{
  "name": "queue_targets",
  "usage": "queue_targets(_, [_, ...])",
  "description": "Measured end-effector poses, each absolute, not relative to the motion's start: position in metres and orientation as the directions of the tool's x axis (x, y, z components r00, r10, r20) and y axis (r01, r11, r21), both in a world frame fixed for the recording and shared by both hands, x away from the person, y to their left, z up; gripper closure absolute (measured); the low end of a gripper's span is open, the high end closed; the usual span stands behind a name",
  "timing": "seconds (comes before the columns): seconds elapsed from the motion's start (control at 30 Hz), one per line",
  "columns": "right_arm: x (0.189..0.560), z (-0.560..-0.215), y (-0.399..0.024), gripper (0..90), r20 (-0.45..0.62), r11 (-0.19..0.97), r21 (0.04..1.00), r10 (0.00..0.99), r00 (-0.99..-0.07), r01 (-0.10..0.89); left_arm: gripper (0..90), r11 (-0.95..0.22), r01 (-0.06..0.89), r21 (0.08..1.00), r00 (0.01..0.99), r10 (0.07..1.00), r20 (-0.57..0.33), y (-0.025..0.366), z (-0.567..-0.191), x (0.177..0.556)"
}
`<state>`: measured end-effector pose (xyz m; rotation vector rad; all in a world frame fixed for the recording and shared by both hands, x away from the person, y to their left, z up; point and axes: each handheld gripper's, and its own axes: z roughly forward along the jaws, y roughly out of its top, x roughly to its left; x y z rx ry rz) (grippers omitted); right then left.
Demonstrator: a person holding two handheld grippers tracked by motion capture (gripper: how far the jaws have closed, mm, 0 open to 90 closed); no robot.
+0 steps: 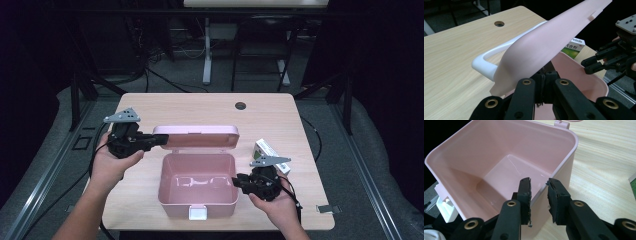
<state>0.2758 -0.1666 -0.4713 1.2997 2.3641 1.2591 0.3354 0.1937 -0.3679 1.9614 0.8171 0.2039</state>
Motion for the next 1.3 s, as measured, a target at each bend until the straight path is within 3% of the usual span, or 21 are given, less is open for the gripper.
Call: queue_targets(1.3, [0.275, -0.472, -0.167, 70.9, 0.266, 0.259, 0.727, 0.748, -0.608, 0.636, 89.7, -0.291, 0.483, 0.826, 0.707, 0.686, -0.172, 0.200, -0.372, 0.362])
